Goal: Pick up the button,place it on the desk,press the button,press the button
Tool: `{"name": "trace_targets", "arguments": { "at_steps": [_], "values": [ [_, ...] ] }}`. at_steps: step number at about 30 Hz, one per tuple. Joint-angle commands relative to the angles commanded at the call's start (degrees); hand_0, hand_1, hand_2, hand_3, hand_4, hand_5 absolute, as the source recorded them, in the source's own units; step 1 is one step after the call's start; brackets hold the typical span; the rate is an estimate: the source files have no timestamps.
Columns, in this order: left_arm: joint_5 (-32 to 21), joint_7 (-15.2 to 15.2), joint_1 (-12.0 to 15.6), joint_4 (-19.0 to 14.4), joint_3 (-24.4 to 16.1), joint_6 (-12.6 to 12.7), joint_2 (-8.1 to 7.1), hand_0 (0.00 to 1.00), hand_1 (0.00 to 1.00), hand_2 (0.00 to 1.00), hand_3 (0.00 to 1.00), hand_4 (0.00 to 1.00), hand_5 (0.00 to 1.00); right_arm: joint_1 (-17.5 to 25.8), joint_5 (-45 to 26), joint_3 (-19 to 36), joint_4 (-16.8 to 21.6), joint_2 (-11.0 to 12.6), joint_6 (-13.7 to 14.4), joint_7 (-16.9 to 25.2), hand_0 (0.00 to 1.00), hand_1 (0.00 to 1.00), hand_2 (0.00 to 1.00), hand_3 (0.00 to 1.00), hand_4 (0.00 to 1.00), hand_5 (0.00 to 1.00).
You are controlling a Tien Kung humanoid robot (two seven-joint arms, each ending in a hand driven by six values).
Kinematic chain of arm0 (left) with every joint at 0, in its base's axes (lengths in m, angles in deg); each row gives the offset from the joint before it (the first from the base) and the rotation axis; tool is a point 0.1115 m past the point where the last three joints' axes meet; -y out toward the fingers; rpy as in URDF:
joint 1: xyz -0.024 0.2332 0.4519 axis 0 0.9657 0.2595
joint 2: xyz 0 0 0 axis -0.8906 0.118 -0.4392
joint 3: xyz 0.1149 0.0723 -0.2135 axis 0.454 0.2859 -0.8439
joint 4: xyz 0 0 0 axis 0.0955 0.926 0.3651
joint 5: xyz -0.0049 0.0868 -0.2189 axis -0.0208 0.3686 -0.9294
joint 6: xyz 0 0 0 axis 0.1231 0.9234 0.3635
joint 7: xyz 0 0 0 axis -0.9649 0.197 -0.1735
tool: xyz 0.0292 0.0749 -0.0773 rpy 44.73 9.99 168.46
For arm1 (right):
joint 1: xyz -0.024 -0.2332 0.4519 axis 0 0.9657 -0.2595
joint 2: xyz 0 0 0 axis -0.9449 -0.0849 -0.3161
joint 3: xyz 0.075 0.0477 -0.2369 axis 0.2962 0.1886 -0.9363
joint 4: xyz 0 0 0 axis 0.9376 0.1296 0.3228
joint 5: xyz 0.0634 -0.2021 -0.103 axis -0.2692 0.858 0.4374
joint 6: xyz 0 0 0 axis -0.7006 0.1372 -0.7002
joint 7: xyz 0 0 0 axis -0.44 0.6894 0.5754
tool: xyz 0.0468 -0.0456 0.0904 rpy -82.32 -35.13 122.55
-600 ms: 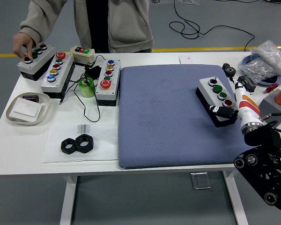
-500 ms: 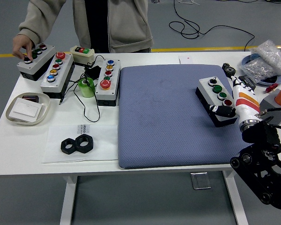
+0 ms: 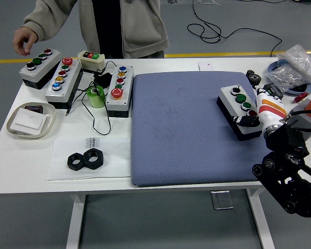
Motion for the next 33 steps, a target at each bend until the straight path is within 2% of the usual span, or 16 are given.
{"name": "trace_targets", "arguments": {
  "at_steps": [2, 3, 8, 9, 14, 15, 18, 20, 21, 26, 27, 32, 33],
  "values": [
    [-0.4, -0.1, -0.1, 0.0, 0.3, 0.0, 0.02, 0.741, 0.818, 0.84, 0.809, 0.586, 0.998, -1.1, -0.5, -0.1, -1.0, -0.1, -1.5, -0.4, 0.958, 0.763, 0.834, 0.902, 0.998, 0.359],
    [-0.7, -0.2, -0.1, 0.0, 0.4, 0.0, 0.02, 0.74, 0.817, 0.84, 0.809, 0.587, 0.998, -1.6, -0.7, -0.1, -1.5, -0.2, -2.1, -0.6, 0.928, 0.722, 0.795, 0.887, 0.998, 0.364],
    [-2.0, -0.6, -0.2, 0.0, 1.2, 0.1, 0.04, 0.74, 0.817, 0.84, 0.809, 0.587, 0.998, -4.2, -1.4, 0.2, -4.9, -0.6, -6.7, -1.7, 0.928, 0.722, 0.795, 0.887, 0.998, 0.364],
    [-2.3, -0.6, -0.3, 0.0, 1.4, 0.1, 0.03, 0.737, 0.819, 0.841, 0.808, 0.587, 0.998, -4.8, -1.4, 0.3, -6.0, -0.8, -7.8, -2.0, 0.865, 0.669, 0.743, 0.878, 0.998, 0.366],
    [-2.9, -0.8, -0.4, 0.0, 1.8, 0.2, 0.09, 0.737, 0.819, 0.841, 0.808, 0.587, 0.998, -6.3, -1.7, 0.2, -8.7, -1.3, -9.5, -2.4, 0.865, 0.669, 0.743, 0.878, 0.998, 0.366],
    [-3.1, -0.9, -0.4, -0.1, 1.9, 0.2, 0.08, 0.737, 0.818, 0.839, 0.808, 0.586, 0.998, -6.6, -1.8, 0.1, -9.3, -1.3, -10.0, -2.4, 0.69, 0.603, 0.677, 0.842, 0.998, 0.366],
    [-3.3, -0.9, -0.5, 0.0, 2.1, 0.2, 0.09, 0.737, 0.818, 0.839, 0.808, 0.586, 0.998, -7.0, -2.0, -0.5, -10.0, -1.2, -10.6, -2.5, 0.69, 0.603, 0.677, 0.842, 0.998, 0.366],
    [-3.6, -1.0, -0.6, 0.0, 2.2, 0.2, 0.08, 0.737, 0.818, 0.839, 0.808, 0.586, 0.998, -7.2, -1.9, -0.9, -10.2, -1.0, -11.1, -2.6, 0.69, 0.603, 0.677, 0.842, 0.998, 0.366],
    [-3.6, -1.0, -0.6, 0.0, 2.3, 0.2, 0.07, 0.735, 0.819, 0.839, 0.808, 0.585, 0.998, -7.2, -2.0, -1.5, -10.1, -0.8, -11.6, -2.6, 0.529, 0.513, 0.559, 0.779, 0.997, 0.352],
    [-3.8, -1.1, -0.6, 0.0, 2.4, 0.2, 0.08, 0.735, 0.819, 0.839, 0.808, 0.585, 0.998, -7.1, -1.4, -3.0, -8.6, 0.1, -12.9, -2.6, 0.529, 0.513, 0.559, 0.779, 0.997, 0.352],
    [-3.9, -1.1, -0.7, 0.0, 2.4, 0.2, 0.08, 0.735, 0.819, 0.839, 0.808, 0.586, 0.998, -6.9, -1.0, -3.3, -8.0, 0.5, -13.1, -2.4, 0.504, 0.475, 0.513, 0.73, 0.973, 0.323],
    [-4.2, -1.2, -0.7, 0.1, 2.5, 0.2, 0.12, 0.735, 0.819, 0.839, 0.808, 0.586, 0.998, -6.4, 0.4, -4.6, -4.7, 1.9, -13.4, -1.9, 0.504, 0.475, 0.513, 0.73, 0.973, 0.323],
    [-4.2, -1.2, -0.7, 0.1, 2.6, 0.2, 0.12, 0.732, 0.819, 0.839, 0.808, 0.586, 0.998, -6.4, 0.5, -5.0, -4.1, 2.3, -13.5, -1.6, 0.493, 0.461, 0.506, 0.725, 0.93, 0.316]
  ]
}}
